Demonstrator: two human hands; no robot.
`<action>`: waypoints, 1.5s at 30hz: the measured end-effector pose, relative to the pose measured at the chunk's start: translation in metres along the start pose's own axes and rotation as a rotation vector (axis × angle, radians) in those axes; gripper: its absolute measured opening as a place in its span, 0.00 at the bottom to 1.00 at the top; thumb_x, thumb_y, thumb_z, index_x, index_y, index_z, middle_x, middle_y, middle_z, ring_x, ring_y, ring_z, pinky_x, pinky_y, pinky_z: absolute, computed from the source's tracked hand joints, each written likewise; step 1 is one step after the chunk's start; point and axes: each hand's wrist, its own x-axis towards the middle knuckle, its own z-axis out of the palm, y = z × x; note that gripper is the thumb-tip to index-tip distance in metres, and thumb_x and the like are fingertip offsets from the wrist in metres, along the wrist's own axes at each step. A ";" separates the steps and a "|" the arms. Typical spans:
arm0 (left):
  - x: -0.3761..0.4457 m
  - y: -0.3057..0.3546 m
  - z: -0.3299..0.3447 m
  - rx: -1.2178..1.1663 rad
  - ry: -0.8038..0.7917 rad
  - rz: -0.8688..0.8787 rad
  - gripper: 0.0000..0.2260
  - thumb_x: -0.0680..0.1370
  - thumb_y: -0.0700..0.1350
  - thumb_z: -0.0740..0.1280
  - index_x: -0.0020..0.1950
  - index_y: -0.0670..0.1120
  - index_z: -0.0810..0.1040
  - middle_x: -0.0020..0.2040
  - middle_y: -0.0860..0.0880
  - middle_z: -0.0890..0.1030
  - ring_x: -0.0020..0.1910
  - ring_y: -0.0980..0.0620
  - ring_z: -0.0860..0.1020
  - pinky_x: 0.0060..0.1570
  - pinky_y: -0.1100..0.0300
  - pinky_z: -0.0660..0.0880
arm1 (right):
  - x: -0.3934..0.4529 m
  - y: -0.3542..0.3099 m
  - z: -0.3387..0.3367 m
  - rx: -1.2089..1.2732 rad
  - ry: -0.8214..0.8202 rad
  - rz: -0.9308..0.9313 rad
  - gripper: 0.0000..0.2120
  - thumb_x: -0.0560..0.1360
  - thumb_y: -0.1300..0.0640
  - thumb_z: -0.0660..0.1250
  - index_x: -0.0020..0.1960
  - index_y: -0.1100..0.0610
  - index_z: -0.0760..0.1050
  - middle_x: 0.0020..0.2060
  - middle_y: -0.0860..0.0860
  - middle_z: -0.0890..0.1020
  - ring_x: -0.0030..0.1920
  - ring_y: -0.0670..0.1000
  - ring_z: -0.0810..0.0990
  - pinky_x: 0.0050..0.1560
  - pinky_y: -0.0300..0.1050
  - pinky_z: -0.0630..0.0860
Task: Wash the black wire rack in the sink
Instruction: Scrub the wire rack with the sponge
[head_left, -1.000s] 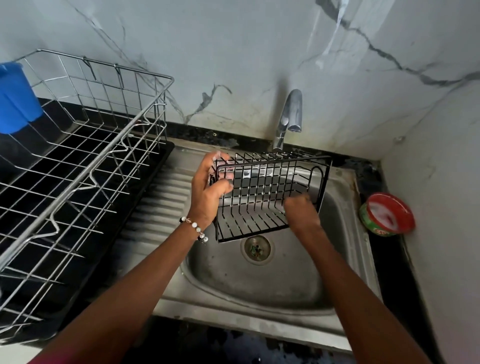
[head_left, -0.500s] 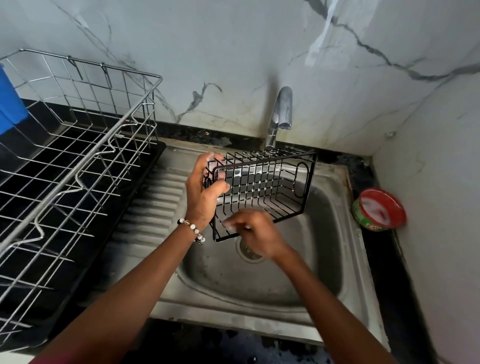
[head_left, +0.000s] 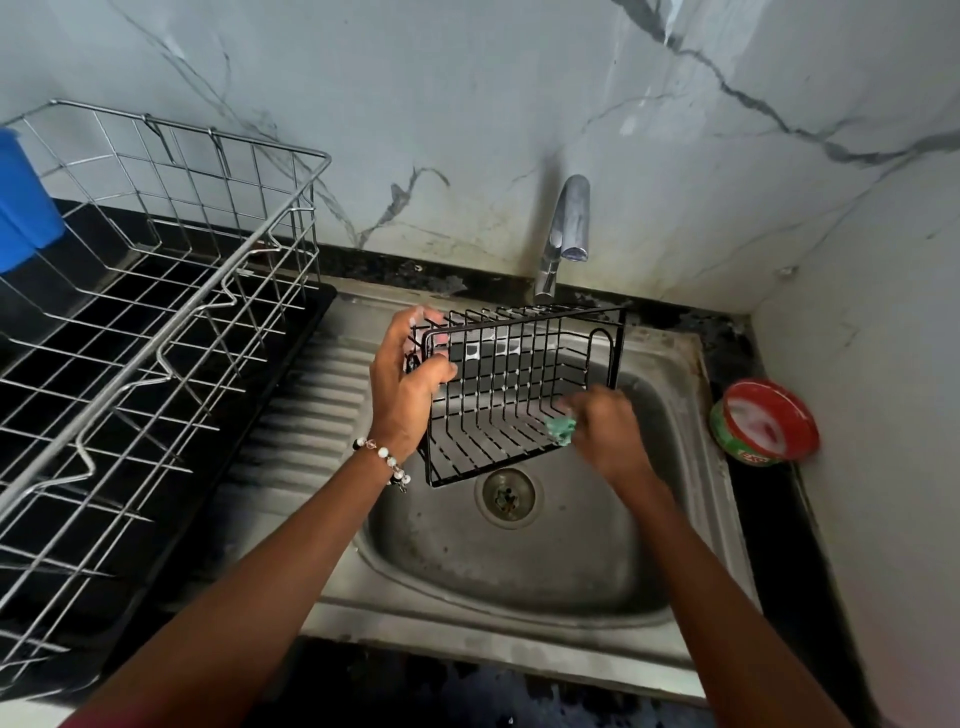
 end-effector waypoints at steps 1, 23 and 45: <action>0.001 0.001 -0.001 0.002 0.014 -0.020 0.19 0.63 0.45 0.66 0.54 0.50 0.77 0.47 0.57 0.79 0.47 0.48 0.77 0.40 0.51 0.75 | 0.000 -0.003 0.000 0.115 0.012 -0.028 0.17 0.72 0.70 0.65 0.59 0.58 0.79 0.53 0.59 0.79 0.54 0.57 0.77 0.57 0.50 0.76; 0.012 0.017 -0.006 0.015 -0.140 -0.835 0.43 0.64 0.72 0.70 0.74 0.56 0.64 0.71 0.43 0.65 0.61 0.38 0.71 0.59 0.33 0.72 | -0.014 -0.034 0.008 0.500 -0.031 0.098 0.06 0.75 0.54 0.68 0.45 0.57 0.78 0.33 0.54 0.79 0.34 0.54 0.78 0.37 0.46 0.75; -0.029 0.006 0.024 -0.015 0.101 -0.391 0.34 0.65 0.48 0.65 0.71 0.43 0.67 0.52 0.42 0.80 0.46 0.47 0.83 0.45 0.40 0.80 | -0.016 -0.050 -0.005 0.281 -0.530 -0.007 0.10 0.72 0.63 0.72 0.53 0.63 0.81 0.46 0.54 0.82 0.41 0.46 0.81 0.37 0.33 0.73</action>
